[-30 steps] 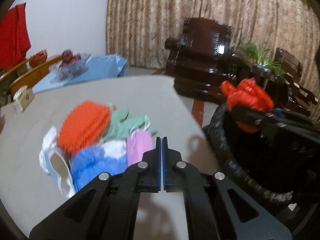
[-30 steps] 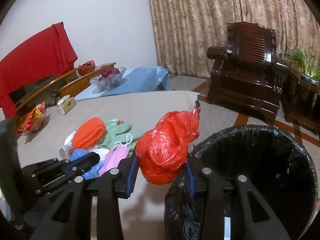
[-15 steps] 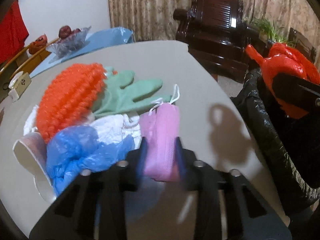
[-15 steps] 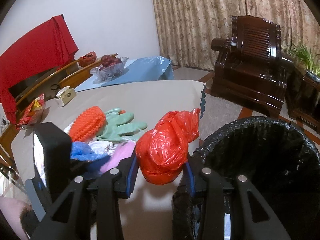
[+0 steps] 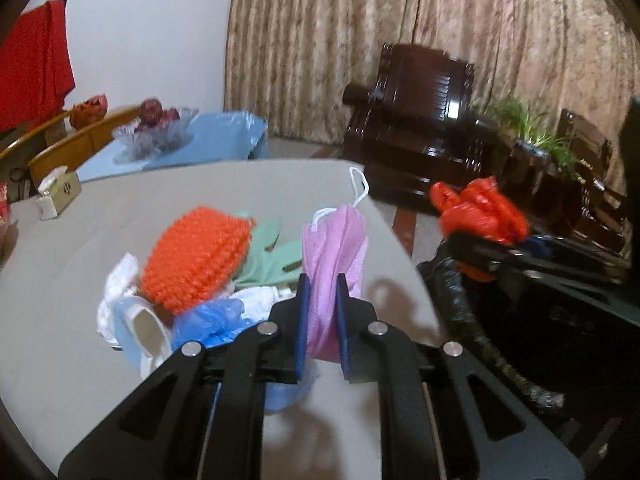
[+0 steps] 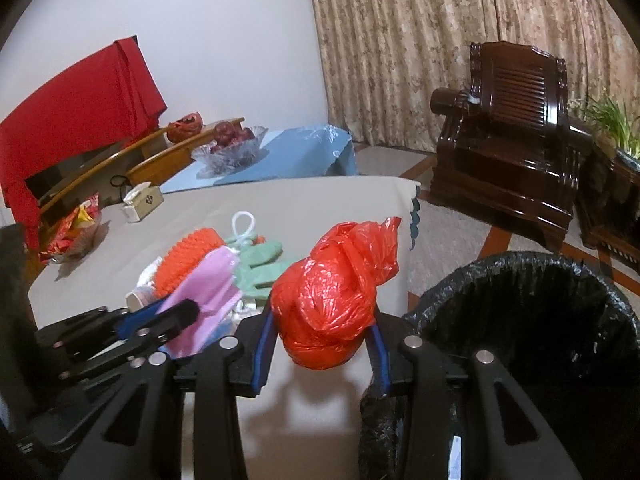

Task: Collect trash
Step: 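Grasp the pink mask with the left tool while the right tool holds the red bag, then carry mask and red bag over the bin and open both tools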

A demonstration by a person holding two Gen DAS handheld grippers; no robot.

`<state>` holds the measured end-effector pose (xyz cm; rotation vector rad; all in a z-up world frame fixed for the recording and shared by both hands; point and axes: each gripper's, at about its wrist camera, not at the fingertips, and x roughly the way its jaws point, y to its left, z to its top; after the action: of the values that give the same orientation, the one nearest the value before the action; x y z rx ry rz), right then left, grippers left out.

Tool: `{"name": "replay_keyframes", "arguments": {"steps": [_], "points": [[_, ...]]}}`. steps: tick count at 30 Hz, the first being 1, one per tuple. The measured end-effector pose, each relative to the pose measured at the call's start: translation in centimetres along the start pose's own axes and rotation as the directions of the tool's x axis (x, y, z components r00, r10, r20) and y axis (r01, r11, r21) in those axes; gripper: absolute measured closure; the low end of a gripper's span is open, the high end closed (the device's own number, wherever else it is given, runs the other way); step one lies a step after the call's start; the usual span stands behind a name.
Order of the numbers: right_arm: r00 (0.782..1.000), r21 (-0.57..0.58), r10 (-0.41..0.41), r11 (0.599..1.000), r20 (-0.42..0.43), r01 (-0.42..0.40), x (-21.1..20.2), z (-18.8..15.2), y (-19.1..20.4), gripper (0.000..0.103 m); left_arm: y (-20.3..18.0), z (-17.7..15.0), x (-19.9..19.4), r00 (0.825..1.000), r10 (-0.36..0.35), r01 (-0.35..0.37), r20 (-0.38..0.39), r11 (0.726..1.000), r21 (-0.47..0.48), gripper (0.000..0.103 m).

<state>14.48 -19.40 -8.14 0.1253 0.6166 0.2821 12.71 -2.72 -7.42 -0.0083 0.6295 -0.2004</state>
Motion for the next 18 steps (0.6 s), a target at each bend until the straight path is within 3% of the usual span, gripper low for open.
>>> {"name": "replay_keyframes", "arguments": {"steps": [11, 18], "points": [[0.998, -0.005, -0.004, 1.0, 0.07, 0.004, -4.4, 0.1, 0.6, 0.063, -2.0, 1.1, -4.0, 0.997, -0.039, 0.038, 0.06, 0.999, 0.01, 0.092], [0.991, 0.026, -0.069, 0.997, 0.112, 0.067, -7.9, -0.1, -1.7, 0.063, -4.5, 1.6, -4.0, 0.993, -0.106, 0.104, 0.052, 0.994, 0.041, 0.092]]}}
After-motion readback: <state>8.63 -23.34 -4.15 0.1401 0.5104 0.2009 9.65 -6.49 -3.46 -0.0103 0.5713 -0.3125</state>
